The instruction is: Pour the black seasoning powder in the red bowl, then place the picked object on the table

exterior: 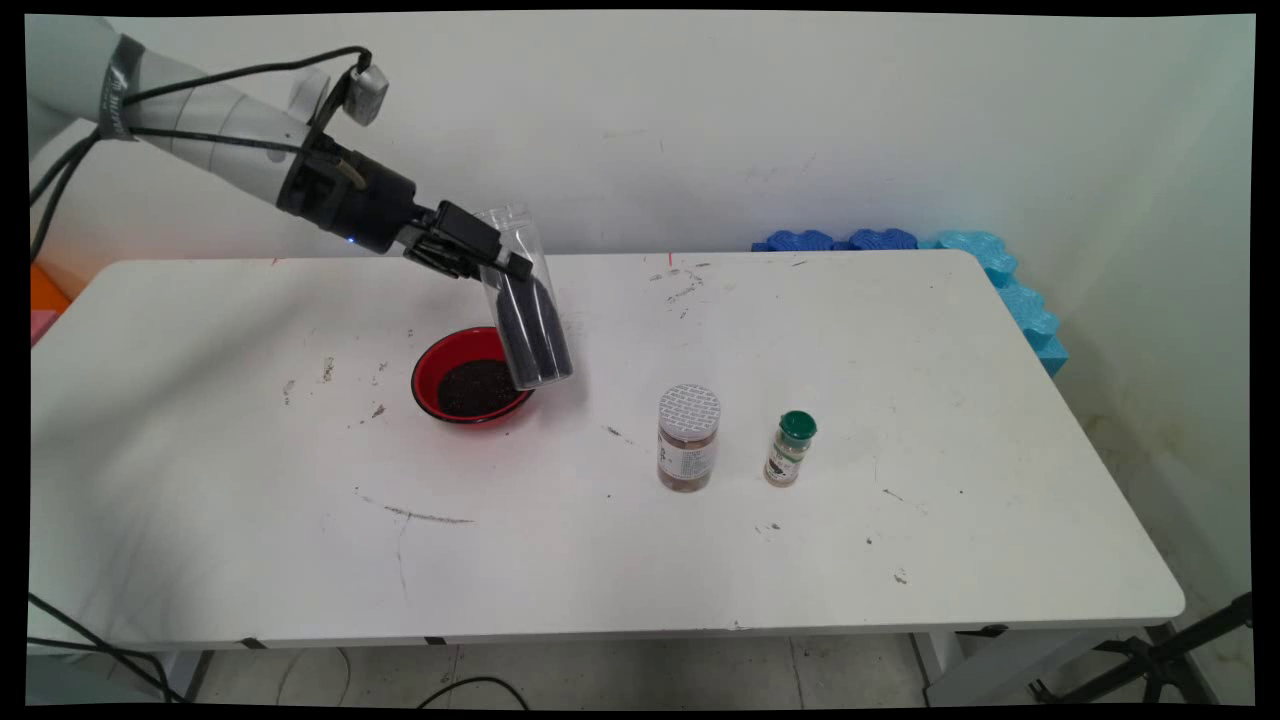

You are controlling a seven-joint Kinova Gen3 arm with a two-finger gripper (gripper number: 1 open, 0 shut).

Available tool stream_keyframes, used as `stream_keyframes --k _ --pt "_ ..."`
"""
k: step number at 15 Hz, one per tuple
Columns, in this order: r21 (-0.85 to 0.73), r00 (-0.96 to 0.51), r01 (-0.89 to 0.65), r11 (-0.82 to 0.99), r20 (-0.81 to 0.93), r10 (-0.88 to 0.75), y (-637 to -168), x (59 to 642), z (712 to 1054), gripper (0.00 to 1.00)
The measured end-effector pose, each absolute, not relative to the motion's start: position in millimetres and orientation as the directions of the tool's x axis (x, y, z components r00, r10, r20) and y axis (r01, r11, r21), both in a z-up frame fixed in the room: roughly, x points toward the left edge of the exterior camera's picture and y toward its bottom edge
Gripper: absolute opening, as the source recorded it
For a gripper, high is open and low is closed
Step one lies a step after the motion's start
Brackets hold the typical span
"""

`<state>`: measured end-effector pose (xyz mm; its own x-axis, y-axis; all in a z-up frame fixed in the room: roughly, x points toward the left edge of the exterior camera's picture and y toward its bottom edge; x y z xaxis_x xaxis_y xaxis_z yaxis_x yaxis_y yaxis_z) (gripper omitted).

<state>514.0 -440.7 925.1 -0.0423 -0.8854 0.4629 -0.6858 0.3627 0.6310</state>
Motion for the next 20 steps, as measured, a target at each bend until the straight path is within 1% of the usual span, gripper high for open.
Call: stream_keyframes --k 4,8,14,20 --pt "0.518 -0.175 -0.685 0.512 0.565 -0.806 -442.5 506.7 928.6 0.0" --pt "0.392 -0.304 -0.653 0.648 0.648 -0.698 -445.1 496.8 933.7 0.0" --pt "0.253 -0.416 -0.591 0.766 0.718 -0.558 -447.4 481.1 942.5 0.0" --pt "0.164 -0.464 -0.539 0.826 0.761 -0.453 -448.8 464.3 949.6 0.0"
